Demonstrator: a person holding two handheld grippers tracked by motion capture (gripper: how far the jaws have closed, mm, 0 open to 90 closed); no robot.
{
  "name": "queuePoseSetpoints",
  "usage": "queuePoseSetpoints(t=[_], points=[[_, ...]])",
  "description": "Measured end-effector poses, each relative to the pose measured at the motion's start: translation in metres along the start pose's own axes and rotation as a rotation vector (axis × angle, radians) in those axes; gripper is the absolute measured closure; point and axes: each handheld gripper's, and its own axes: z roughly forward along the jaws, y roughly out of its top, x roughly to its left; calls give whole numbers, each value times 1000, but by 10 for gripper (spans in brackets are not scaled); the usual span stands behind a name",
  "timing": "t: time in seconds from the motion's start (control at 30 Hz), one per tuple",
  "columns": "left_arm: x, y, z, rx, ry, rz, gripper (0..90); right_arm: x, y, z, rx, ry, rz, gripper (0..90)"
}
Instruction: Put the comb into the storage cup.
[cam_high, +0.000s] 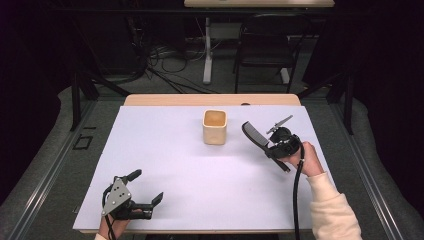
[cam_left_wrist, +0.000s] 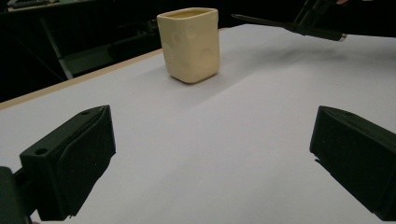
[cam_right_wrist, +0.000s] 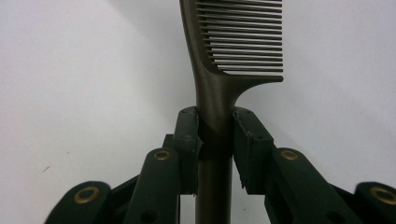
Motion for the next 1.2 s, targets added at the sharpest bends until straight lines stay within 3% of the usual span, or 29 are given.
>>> queuePoseSetpoints(t=[0.5,1.2], points=[[0,0,-1,-4,3,-3,2,1,1,-9,-61,25,8,728],[0,0,-1,-8,4,-4,2,7,5,-7,-202,29,28,727]])
